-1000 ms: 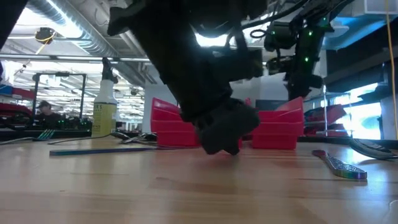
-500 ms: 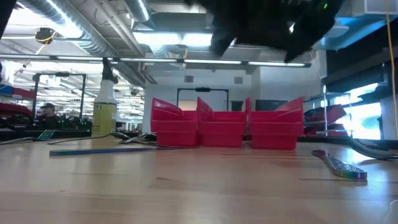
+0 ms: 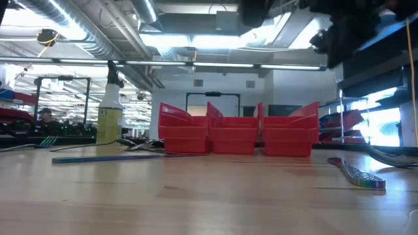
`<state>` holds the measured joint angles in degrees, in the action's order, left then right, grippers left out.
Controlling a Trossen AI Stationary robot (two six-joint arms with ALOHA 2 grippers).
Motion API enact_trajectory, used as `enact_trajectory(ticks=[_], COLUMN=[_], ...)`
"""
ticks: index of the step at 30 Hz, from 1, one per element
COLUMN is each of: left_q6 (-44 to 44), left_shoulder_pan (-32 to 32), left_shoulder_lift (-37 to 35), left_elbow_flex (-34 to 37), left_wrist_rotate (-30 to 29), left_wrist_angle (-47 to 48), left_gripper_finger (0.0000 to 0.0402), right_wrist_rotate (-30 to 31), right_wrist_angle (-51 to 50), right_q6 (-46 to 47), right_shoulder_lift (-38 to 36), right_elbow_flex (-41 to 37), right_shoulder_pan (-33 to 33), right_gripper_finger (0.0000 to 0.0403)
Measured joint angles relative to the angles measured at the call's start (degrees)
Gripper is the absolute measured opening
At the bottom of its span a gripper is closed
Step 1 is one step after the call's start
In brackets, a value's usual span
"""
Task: Sort silverware
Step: Put the blue knife into the right red silverware bin
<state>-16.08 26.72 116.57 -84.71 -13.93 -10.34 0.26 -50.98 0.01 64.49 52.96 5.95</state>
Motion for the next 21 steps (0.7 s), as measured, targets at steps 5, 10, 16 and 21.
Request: enact_trajectory(ticks=[5,10,16,21], left_q6=[0.27,-2.10,0.53,1.33], left_shoulder_pan=[1.13,3.01,6.74,7.91], left_shoulder_lift=[0.00,-0.02,-0.02,-0.02], left_elbow_flex=[1.03,6.36,12.29,14.20], left_wrist_rotate=[6.60,15.05,12.95,14.36], left_wrist_angle=[-0.98,-12.23,-21.24,-21.39], left_gripper_finger=[0.0000,0.0000,0.0000,0.0000], right_wrist_rotate=[-2.44,-1.27,1.95,8.71], right_wrist_angle=[4.19,14.69,17.83,17.88], right_q6=[8.38,8.28,5.74,5.79], right_shoulder_lift=[4.63,9.54,15.42,21.22], right_elbow_flex=[-1.76,-1.76,-1.76,-1.76], right_shoulder_pan=[5.31,11.42,16.65,17.28], right_gripper_finger=[0.0011,0.0023,0.0011,0.0001])
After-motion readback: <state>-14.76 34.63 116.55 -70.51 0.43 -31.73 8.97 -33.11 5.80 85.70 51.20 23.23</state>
